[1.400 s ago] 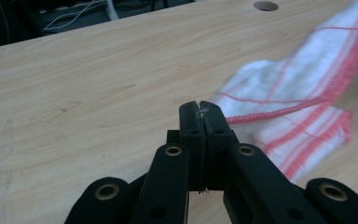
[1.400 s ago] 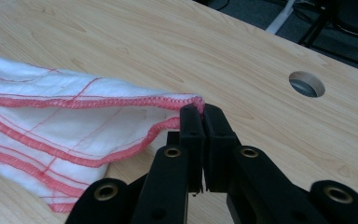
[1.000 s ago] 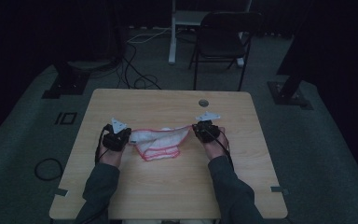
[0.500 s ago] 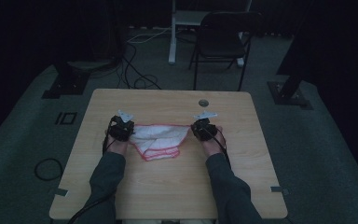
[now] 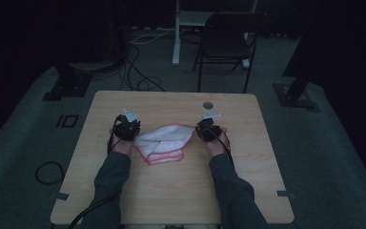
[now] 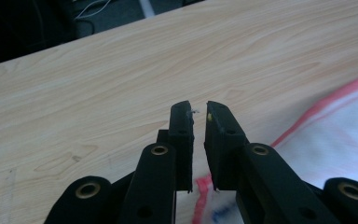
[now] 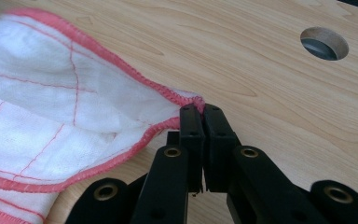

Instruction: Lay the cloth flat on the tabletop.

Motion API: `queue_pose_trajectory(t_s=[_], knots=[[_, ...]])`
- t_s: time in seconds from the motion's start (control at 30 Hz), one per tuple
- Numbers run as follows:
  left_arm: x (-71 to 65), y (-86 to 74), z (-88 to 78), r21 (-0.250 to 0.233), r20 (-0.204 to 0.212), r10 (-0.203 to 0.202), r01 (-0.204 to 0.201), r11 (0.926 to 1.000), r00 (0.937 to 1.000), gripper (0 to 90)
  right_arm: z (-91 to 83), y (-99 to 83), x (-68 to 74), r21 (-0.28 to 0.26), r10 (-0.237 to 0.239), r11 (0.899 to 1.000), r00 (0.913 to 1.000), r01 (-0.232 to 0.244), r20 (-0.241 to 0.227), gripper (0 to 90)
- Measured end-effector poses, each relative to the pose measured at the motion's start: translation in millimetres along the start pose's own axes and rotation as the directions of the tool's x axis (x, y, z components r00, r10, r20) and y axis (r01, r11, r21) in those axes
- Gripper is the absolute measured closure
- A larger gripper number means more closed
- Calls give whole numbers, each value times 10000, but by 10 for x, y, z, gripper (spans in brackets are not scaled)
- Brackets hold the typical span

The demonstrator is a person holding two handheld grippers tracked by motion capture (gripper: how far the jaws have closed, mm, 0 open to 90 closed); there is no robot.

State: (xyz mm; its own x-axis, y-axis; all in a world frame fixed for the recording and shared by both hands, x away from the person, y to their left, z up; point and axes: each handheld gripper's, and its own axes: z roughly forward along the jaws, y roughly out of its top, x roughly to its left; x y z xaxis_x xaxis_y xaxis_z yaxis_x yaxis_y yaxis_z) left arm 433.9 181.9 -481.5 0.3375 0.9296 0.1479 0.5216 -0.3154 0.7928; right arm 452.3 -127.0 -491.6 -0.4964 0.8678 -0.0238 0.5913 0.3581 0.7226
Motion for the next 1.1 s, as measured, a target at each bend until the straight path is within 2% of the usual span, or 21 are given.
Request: queue_pose_trajectory(t_s=[0.03,0.07,0.1,0.13,0.17,0.27,0.33,0.37,0.4,0.43,0.53,0.57,0.63,0.67,0.7,0.83,0.87,1.1], knots=[[0,0,0,0,0,0,0,10000,10000,816,0,0,0,0,0,10000,10000,0,0,885],[-52,-19,-111,-130,186,170,-168,9998,9997,815,6,1,-1,36,-10,10000,10000,10,21,885],[-52,-19,-111,-130,186,170,-168,9998,9997,815,6,0,-4,56,-24,10000,10000,24,38,885],[-102,-67,-184,-155,442,307,-300,9994,9985,816,7,-1,-6,72,-12,10000,10000,11,46,885],[-102,-67,-184,-155,442,307,-300,9994,9985,817,9,-2,-10,81,-27,10000,10000,26,56,885],[-237,-259,-306,-8,898,847,-850,9964,9923,835,14,-5,-20,98,9,10000,10000,-10,73,885],[-263,-317,-327,20,1022,870,-876,9961,9910,849,15,-6,-23,105,18,9999,10000,-19,83,885],[-307,-426,-347,170,1309,773,-802,9966,9884,857,18,-10,-28,112,-20,9999,9999,18,107,885],[-307,-426,-347,170,1309,773,-802,9966,9884,859,21,-12,-31,117,-9,9999,9999,8,115,885],[-343,-521,-346,336,1522,691,-751,9966,9859,863,23,-14,-33,128,-5,9999,9999,3,124,885],[-390,-626,-302,741,1695,736,-872,9934,9828,883,31,-21,-43,182,9,9998,9999,-12,151,885],[-405,-653,-286,840,1855,603,-770,9935,9808,896,33,-24,-46,203,29,9998,9999,-32,171,885],[-447,-689,-267,981,2095,691,-913,9910,9754,900,35,-29,-54,198,7,9998,9998,-11,182,885],[-447,-689,-267,981,2095,691,-913,9910,9754,900,35,-29,-54,198,7,9998,9998,-11,182,885],[-495,-703,-255,1078,2336,769,-1044,9887,9693,900,33,-33,-67,221,2,9998,9998,-7,223,885],[-533,-714,-227,1231,2413,889,-1213,9849,9664,900,32,-39,-88,246,31,9997,9996,-37,266,885],[-516,-732,-214,1295,2524,765,-1120,9852,9646,900,14,-58,-127,289,72,9995,9994,-82,331,885],[-467,-756,-251,1358,2661,909,-1306,9821,9597,900,-20,-137,-256,413,244,9988,9984,-266,511,885]])
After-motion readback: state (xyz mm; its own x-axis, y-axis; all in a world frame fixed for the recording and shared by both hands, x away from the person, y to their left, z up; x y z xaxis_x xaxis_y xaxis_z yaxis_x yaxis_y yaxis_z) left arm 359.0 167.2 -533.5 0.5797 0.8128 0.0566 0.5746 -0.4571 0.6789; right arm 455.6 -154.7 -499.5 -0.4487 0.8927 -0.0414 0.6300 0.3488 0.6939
